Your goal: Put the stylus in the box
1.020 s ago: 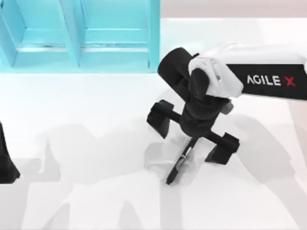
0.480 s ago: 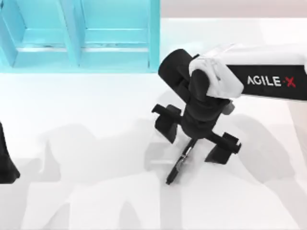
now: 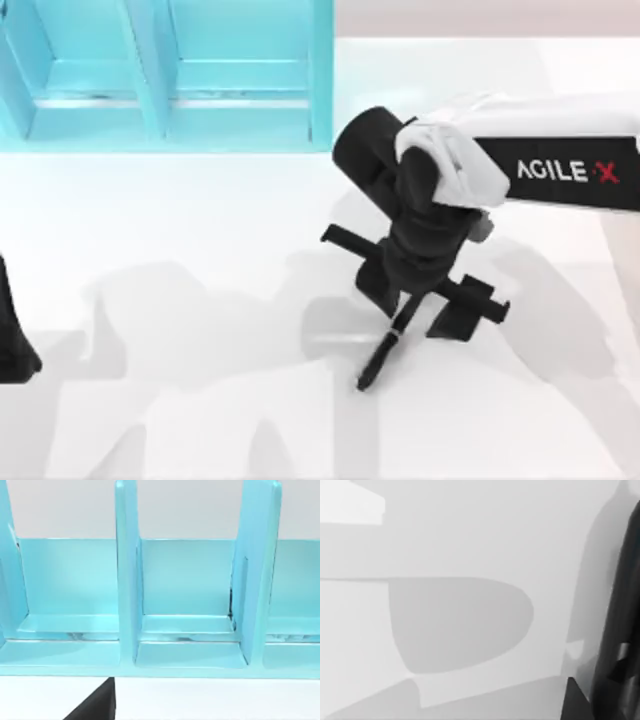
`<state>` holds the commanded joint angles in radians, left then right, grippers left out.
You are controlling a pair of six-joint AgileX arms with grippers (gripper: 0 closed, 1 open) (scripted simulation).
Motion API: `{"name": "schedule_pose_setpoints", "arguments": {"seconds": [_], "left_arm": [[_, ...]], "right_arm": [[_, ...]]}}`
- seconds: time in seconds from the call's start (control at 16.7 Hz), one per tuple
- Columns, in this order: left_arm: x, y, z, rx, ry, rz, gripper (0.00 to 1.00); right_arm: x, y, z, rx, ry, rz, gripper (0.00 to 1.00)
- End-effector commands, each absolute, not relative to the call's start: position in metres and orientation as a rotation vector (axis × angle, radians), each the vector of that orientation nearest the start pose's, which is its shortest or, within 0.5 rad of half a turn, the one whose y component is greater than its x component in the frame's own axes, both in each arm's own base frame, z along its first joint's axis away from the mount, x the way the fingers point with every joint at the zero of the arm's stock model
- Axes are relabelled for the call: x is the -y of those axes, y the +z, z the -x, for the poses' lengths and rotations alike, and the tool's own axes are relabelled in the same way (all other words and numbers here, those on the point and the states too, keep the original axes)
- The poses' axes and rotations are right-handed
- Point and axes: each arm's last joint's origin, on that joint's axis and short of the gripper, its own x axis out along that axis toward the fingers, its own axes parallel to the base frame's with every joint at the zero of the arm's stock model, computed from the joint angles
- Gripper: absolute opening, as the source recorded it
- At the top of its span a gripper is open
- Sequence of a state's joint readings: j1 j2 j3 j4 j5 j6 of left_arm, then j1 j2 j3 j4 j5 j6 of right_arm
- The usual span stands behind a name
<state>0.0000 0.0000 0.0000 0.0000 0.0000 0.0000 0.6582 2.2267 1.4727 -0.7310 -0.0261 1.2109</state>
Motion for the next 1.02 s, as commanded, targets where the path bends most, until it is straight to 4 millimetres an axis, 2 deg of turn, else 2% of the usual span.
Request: {"name": "schedule_pose_setpoints", "arguments": {"seconds": [0.36,0.42,0.54,0.66,1.02], "left_arm": [[0.001,0.160,-0.106,0.000,0.000,0.000,1.00],[0.001,0.160,-0.106,0.000,0.000,0.000,1.00],[0.001,0.160,-0.106,0.000,0.000,0.000,1.00],[0.001,0.160,-0.106,0.000,0.000,0.000,1.00],[0.001,0.160,-0.106,0.000,0.000,0.000,1.00]], "right_arm": [[-0.257,0.086,-0.325,-1.501,-0.353,-0.490,0.00],[-0.249,0.116,-0.321,-1.487,-0.349,-0.445,0.00],[-0.251,0.122,-0.322,-1.485,-0.344,-0.447,0.00],[-0.253,0.138,-0.324,-1.484,-0.343,-0.450,0.00],[-0.250,0.208,-0.321,-1.493,-0.356,-0.441,0.00]]}}
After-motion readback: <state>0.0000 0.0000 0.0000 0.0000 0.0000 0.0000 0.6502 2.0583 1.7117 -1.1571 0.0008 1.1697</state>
